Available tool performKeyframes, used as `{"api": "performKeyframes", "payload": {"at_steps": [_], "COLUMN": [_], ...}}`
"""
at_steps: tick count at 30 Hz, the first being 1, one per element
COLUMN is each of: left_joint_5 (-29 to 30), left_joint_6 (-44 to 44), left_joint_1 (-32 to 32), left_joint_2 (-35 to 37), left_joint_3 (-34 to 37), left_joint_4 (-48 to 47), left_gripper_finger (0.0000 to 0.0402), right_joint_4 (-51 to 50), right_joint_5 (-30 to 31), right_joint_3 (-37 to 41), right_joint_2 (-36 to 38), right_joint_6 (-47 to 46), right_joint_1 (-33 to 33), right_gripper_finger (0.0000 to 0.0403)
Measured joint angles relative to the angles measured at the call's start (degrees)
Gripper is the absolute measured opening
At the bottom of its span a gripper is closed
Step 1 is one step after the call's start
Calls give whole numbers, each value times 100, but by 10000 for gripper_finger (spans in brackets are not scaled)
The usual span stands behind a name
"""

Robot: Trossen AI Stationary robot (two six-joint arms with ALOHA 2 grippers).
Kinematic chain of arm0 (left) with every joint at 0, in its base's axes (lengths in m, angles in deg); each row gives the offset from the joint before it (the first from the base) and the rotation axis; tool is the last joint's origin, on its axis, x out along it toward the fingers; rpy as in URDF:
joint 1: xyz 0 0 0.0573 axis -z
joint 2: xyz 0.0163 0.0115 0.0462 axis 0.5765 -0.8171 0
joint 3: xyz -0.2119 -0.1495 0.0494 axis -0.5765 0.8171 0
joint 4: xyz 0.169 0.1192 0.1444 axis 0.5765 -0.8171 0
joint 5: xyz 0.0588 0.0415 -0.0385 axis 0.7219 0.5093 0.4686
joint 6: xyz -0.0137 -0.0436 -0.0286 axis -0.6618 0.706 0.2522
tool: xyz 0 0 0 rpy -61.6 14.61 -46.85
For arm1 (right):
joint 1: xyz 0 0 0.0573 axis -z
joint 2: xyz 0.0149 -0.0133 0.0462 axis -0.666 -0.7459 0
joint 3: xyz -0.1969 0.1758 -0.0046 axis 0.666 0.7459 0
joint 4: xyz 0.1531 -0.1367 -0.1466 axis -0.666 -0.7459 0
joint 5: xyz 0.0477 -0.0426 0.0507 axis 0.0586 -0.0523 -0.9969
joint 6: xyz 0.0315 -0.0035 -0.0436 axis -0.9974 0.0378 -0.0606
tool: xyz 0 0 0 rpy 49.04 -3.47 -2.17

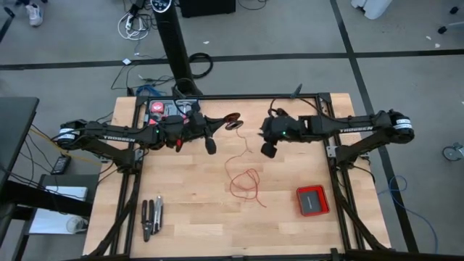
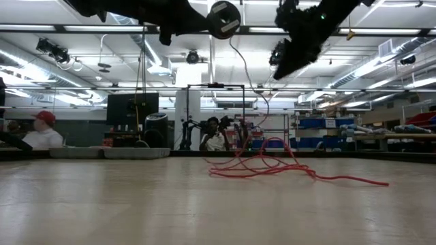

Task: Coil cords
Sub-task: Uncoil the red wire from the spool

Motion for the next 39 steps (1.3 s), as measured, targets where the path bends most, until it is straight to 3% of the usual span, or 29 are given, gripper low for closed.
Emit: {"api": "performKeyframes", "payload": {"at_steps": [4, 8, 12, 21, 24, 29, 34, 39], "left_joint_5": [0, -119, -227, -332, -338, -337, -337, -337], "left_joint_6": [-7, -3, 4, 44, 47, 8, -18, -578], "left_joint_1": [0, 0, 0, 0, 0, 0, 0, 0], "left_joint_2": [0, 0, 0, -2, 0, -2, -2, -2], "left_joint_3": [0, 0, 0, 0, 0, 0, 0, 0], "left_joint_4": [1, 26, 87, 156, 111, -33, -178, -386], "left_gripper_finger": [0, 0, 0, 0, 0, 0, 0, 0], "right_joint_4": [1261, 2449, 2928, 3366, 3316, 2982, 2708, 2625], "right_joint_5": [-374, -400, -178, 67, 363, 446, 489, 770], "right_joint_3": [132, 348, 448, 444, 444, 444, 444, 445], "right_joint_2": [0, -35, -196, -896, -1018, -965, -698, -404], "right_joint_6": [552, 936, 1196, 1506, 1594, 1724, 1714, 1716], "right_joint_1": [-207, -453, -554, -544, -544, -542, -544, -546], "right_gripper_finger": [101, 100, 100, 97, 78, 10, 3, 2]}}
